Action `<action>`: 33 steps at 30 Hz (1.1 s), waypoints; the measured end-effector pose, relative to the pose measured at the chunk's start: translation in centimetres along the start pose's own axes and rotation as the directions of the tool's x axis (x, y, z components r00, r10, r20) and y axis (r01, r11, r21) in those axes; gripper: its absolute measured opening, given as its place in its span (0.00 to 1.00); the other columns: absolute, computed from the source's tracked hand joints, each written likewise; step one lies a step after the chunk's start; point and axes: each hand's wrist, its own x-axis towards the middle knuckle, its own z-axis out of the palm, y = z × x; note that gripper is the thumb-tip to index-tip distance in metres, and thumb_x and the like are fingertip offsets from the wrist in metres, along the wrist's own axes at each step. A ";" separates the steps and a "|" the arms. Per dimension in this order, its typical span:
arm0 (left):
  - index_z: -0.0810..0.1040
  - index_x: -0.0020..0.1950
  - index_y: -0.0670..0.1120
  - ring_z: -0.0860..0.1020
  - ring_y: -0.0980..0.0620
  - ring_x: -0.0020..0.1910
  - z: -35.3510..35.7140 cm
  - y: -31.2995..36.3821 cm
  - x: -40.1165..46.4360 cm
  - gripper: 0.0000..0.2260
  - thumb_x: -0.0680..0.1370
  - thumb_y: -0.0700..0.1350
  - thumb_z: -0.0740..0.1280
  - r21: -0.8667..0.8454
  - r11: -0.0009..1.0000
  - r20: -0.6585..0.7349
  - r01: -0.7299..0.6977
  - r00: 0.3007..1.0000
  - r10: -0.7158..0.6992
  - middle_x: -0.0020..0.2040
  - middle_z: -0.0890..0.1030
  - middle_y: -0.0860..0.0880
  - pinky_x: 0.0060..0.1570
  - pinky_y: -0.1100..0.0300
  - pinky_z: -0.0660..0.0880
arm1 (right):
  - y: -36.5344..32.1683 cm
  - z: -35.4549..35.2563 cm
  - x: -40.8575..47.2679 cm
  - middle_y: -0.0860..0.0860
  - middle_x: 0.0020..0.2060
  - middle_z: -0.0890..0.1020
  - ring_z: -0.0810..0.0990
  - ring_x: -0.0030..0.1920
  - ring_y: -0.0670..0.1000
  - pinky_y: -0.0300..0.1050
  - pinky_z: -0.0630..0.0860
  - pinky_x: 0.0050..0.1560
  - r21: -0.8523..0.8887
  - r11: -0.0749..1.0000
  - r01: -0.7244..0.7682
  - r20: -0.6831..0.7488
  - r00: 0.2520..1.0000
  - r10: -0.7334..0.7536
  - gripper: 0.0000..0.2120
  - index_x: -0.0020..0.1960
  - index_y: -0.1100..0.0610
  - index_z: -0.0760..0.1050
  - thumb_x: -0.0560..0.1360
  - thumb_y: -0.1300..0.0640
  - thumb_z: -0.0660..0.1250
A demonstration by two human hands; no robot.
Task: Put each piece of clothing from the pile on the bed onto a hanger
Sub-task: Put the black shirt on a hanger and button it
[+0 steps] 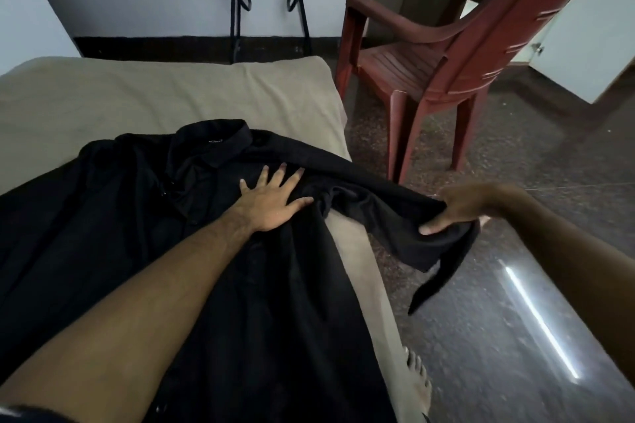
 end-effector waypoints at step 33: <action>0.75 0.66 0.56 0.72 0.55 0.66 -3.1 -7.9 -47.3 0.13 0.82 0.54 0.61 -0.248 0.956 -0.321 0.154 0.918 -0.231 0.66 0.74 0.58 0.62 0.48 0.68 | -20.9 25.1 -23.2 0.53 0.64 0.69 0.72 0.66 0.59 0.55 0.73 0.63 -0.492 0.764 0.418 -0.142 0.827 -0.544 0.25 0.71 0.52 0.67 0.79 0.40 0.64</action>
